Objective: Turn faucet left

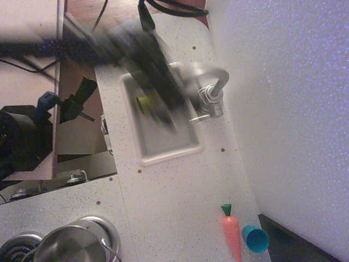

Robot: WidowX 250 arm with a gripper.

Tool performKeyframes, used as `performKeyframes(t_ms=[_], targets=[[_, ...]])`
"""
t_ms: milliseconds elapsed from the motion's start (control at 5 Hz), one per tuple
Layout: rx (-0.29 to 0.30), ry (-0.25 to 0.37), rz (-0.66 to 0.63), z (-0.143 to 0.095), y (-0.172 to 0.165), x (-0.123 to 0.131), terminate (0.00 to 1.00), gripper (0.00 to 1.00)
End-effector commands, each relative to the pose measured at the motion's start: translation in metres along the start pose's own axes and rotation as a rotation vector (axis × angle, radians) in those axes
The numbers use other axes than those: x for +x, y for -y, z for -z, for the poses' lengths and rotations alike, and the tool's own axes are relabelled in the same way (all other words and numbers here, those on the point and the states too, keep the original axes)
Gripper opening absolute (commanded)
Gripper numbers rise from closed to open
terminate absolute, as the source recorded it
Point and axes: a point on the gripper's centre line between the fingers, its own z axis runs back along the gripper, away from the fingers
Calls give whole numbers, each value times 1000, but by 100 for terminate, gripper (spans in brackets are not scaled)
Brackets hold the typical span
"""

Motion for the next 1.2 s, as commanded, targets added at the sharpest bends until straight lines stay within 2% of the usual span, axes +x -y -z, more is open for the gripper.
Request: performKeyframes(t_ms=[0, 400, 600, 1000], targets=[[90, -22, 48, -40, -12, -39, 0, 100], [30, -45, 101, -22, 14, -31, 0, 100], [-15, -31, 94, -27, 23, -23, 0, 100], [-15, -31, 94, -27, 23, -23, 0, 100]])
